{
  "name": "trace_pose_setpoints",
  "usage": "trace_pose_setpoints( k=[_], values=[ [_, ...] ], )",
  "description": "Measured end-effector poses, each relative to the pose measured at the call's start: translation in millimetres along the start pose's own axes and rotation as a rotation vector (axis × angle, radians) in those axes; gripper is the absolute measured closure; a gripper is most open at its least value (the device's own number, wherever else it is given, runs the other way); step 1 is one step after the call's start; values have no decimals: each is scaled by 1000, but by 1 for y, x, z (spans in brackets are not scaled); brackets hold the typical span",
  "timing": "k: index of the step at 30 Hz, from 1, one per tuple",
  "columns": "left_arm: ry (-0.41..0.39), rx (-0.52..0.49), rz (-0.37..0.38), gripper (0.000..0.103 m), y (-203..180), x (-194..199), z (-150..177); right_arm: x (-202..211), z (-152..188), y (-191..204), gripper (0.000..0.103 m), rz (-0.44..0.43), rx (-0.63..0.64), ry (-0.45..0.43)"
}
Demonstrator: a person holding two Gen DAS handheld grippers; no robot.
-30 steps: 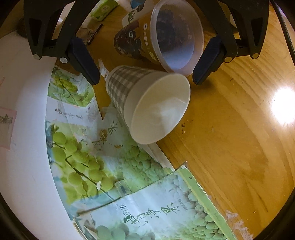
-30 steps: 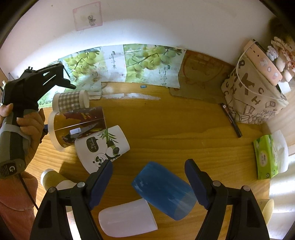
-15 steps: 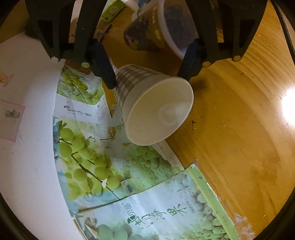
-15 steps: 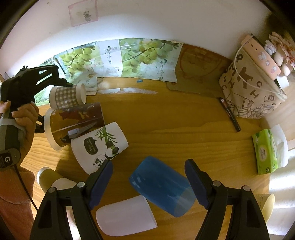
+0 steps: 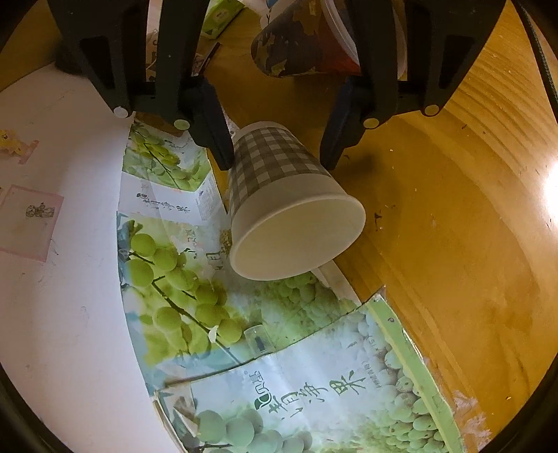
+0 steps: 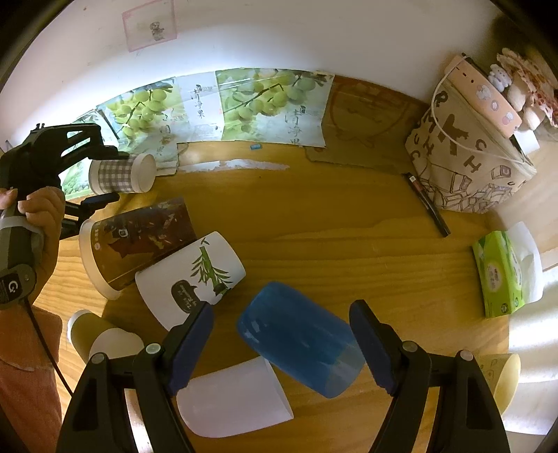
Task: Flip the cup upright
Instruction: 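Lift the checkered cup with the left gripper and rotate it upright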
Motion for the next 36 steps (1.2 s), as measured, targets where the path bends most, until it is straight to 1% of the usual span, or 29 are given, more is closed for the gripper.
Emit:
trace_pose_setpoints(
  k=[1,3,5,6,8,9,12,13,14,15,17,18,20,23,26,32,36],
  values=[
    [-2,-8,2,51,-1,1,0,0,1,0,22,1,1,0],
    [-7,-29,12,58,0,4,-1,0,1,0,22,1,0,-1],
    [-8,-55,42,86,-4,8,-2,1,2,0,22,1,-1,-2],
    [-4,-71,44,88,-6,10,-2,1,3,0,22,0,-1,-3],
    [-13,-77,8,88,-5,11,-4,1,4,0,22,0,-3,-6],
    [-14,-81,15,88,-6,12,-4,2,5,0,22,0,-3,-6],
    [-22,-77,9,82,-3,14,-5,4,6,1,22,1,-3,-8],
    [-29,-78,6,77,-3,14,-5,5,6,2,22,0,-3,-10],
    [-33,-79,0,71,-3,15,-5,5,7,2,22,-2,-4,-12],
    [-37,-79,-4,67,-2,16,-5,6,8,2,22,-4,-4,-12],
    [-44,-71,4,57,0,18,-5,5,9,2,22,-3,1,-7],
    [-54,-71,5,53,0,20,-5,5,10,2,22,0,4,-5],
    [-71,-78,-6,39,0,21,-7,4,11,1,22,4,2,-1],
    [-92,-100,-27,30,-5,22,-10,4,13,-1,22,1,-9,2],
    [-99,-99,-43,27,-5,23,-14,1,14,-3,22,4,-11,10],
    [-79,-99,-84,27,-9,14,-16,-1,15,-3,22,-4,-11,23],
    [-69,-98,-79,27,-11,8,-15,-2,14,-4,22,-2,-15,25]
  ],
)
Point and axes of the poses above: each gripper's, at about its wrist camera, not at the fingertips, and x roughly against the way its jaws point, y to its left, z to its underside, the point moved 3 cm from there along -x, roughly the way its jaws point, and after that the axes turned 14 degrees about -z, right-handed, at the moved point
